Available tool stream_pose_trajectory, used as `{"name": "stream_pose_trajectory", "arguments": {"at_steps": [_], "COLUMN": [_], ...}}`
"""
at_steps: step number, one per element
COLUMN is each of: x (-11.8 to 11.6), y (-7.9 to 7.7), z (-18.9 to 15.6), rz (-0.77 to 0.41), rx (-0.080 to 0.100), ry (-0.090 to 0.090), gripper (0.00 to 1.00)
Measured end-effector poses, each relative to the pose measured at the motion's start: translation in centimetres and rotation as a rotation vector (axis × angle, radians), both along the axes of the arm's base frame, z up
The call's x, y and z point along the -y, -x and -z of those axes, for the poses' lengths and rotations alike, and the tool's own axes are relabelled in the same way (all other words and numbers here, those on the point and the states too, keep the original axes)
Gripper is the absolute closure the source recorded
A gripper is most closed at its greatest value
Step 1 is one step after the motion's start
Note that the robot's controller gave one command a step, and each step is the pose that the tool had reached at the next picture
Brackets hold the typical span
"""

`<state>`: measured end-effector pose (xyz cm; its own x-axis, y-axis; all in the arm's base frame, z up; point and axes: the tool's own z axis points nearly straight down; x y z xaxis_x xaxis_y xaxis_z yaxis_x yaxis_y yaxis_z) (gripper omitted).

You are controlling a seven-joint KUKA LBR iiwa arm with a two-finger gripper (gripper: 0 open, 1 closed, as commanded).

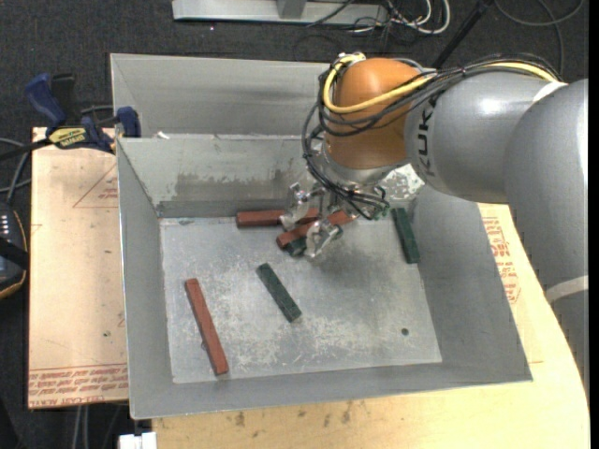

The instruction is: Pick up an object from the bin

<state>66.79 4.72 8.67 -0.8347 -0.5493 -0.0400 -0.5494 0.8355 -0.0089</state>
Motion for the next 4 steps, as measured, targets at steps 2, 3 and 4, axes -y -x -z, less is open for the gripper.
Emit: {"name": "stream_pose_trajectory", "arguments": {"at_steps": [2,3,4], "x": [1.7,1.8,2.8], "y": [3.5,3.5,4.3], "z": [-10.5,-10.5,-12.8], "rz": [-0.008,-0.008,-0.098], "rx": [-0.035,-0.035,-0.04], "ry": [0.013,0.013,0.013], "gripper": [1.0,1.0,1.0]}}
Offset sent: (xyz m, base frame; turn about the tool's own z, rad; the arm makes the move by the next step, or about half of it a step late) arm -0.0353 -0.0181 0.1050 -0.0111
